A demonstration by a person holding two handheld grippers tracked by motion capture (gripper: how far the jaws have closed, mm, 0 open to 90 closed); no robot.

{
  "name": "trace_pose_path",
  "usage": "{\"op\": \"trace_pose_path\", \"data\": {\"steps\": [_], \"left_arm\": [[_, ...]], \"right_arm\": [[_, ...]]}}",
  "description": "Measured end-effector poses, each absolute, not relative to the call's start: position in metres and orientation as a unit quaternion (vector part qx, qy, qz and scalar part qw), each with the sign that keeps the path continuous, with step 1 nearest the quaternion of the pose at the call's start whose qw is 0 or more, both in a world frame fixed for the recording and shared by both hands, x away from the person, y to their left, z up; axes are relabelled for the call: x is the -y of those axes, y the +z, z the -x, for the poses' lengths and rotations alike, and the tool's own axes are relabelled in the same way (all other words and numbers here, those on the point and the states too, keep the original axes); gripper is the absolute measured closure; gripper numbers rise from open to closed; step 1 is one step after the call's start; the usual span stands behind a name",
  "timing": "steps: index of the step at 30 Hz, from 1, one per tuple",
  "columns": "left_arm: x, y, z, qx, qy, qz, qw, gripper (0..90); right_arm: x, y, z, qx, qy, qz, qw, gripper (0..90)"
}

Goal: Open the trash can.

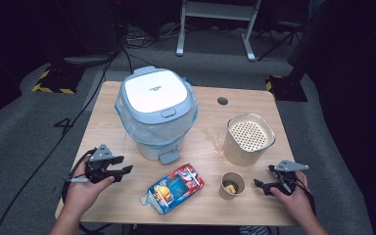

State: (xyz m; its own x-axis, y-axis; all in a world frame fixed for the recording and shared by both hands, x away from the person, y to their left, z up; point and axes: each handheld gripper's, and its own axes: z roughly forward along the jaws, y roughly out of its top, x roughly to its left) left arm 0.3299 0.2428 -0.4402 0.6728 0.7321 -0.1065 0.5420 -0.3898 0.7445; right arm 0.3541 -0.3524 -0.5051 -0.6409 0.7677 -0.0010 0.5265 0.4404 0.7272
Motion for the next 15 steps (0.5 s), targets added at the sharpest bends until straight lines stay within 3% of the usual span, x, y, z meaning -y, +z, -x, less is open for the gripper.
{"op": "trace_pose_path", "data": {"steps": [15], "left_arm": [[-0.241,-0.409,-0.329,-0.341,0.122,-0.801,0.477,52.7]], "right_arm": [[0.353,-0.505,-0.357,-0.836,0.36,-0.38,0.165,8.8]]}}
